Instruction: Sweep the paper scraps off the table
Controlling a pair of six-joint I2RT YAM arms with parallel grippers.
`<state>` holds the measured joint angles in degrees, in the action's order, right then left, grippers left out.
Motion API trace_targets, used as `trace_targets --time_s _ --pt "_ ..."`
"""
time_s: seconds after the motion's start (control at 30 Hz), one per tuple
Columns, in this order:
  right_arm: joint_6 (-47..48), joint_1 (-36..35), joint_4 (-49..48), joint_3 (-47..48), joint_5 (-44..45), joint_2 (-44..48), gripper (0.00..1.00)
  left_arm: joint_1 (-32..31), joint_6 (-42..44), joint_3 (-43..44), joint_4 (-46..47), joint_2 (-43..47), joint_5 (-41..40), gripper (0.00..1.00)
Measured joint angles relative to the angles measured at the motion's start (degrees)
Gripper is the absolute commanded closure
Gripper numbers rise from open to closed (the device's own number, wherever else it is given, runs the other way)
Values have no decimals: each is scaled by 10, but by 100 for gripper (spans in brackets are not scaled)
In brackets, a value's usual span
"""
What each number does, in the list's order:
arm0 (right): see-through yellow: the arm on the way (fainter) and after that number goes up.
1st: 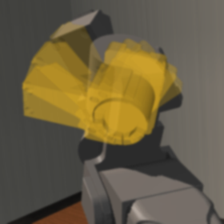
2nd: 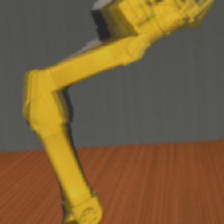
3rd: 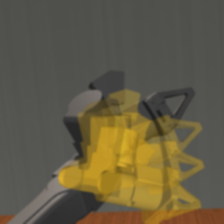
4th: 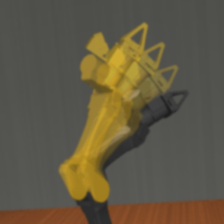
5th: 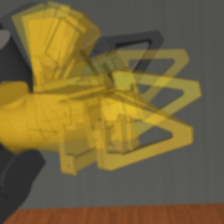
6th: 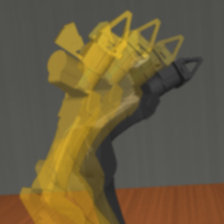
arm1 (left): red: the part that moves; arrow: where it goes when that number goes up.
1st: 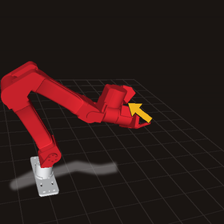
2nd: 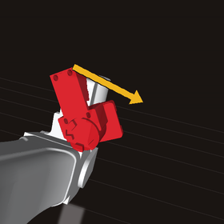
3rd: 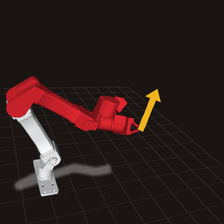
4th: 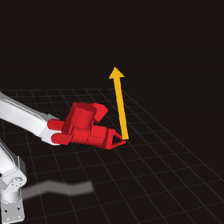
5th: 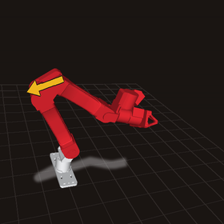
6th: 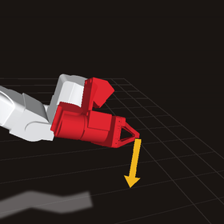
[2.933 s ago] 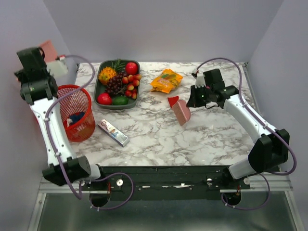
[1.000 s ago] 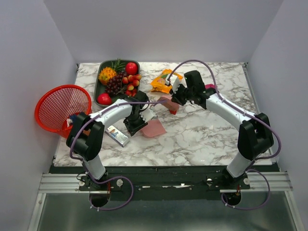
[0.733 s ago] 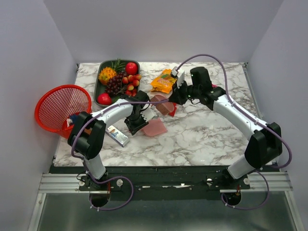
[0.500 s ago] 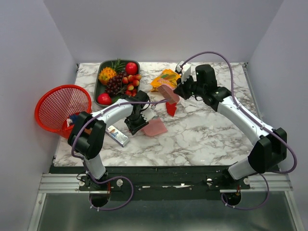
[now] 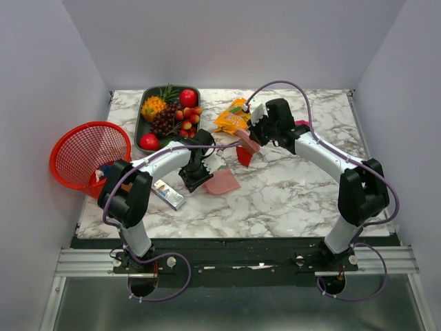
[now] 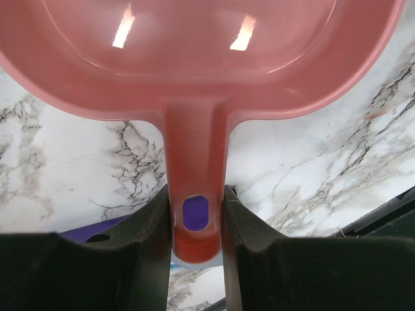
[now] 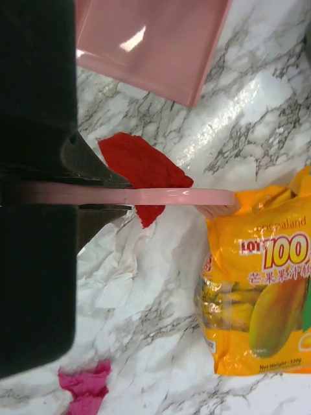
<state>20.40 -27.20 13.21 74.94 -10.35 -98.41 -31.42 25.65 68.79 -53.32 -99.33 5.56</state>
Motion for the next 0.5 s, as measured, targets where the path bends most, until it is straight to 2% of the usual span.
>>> trace_targets --time_s 0.3,0.5 --pt "-149 0 24 0 -179 28 99 -2 7 20 6 -20 -3 100" --pt "-169 6 47 0 -202 75 99 -2 18 26 5 -26 -4 100"
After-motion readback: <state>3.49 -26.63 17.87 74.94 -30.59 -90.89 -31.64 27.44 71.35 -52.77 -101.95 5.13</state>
